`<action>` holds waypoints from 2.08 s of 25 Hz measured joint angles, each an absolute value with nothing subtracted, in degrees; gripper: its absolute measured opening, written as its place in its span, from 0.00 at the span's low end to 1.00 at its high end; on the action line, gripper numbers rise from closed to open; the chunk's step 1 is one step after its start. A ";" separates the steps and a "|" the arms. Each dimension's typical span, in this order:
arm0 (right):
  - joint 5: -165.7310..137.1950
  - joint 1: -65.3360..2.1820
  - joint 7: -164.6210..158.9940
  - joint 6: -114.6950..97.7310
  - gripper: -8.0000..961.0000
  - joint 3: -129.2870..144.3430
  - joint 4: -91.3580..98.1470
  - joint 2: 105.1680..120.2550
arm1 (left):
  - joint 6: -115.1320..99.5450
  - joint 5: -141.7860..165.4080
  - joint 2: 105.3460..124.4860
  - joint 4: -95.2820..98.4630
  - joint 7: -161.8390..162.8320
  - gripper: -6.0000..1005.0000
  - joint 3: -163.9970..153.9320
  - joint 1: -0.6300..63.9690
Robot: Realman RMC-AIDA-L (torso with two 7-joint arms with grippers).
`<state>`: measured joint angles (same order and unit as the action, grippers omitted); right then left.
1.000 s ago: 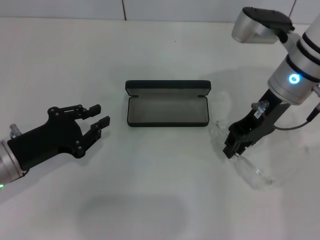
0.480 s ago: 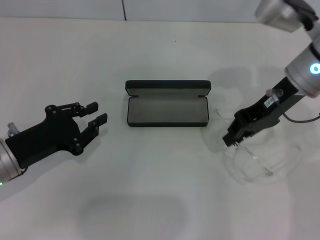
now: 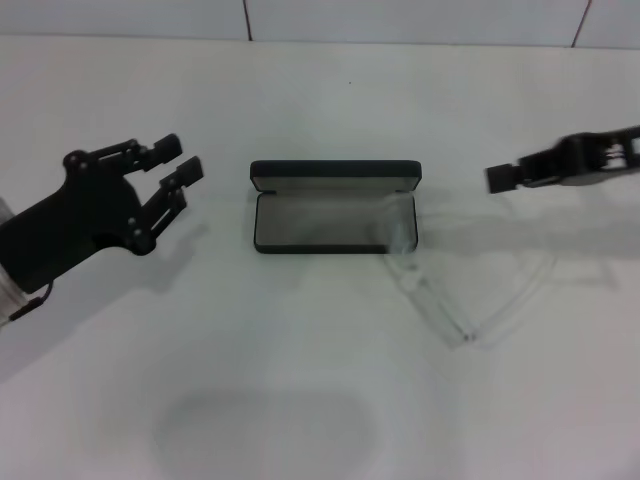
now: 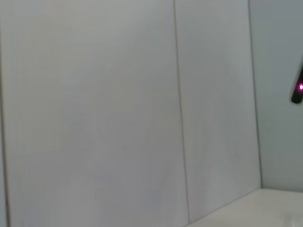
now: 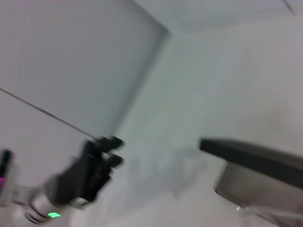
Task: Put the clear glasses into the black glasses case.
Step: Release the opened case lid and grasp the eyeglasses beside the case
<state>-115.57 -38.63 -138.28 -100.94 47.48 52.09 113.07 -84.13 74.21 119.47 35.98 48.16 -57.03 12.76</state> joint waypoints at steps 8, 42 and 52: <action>-105.12 -32.20 -128.80 -103.18 0.03 46.26 48.35 111.67 | -86.26 73.93 119.67 35.61 48.38 0.28 -57.20 15.84; -147.02 -73.38 -157.05 -106.72 0.39 70.62 50.09 116.19 | -87.12 74.16 119.65 35.72 48.16 0.28 -50.60 4.71; -135.40 -70.28 -160.02 -102.42 0.40 82.51 50.49 116.18 | -86.65 74.62 119.73 35.40 47.13 0.28 -50.53 5.30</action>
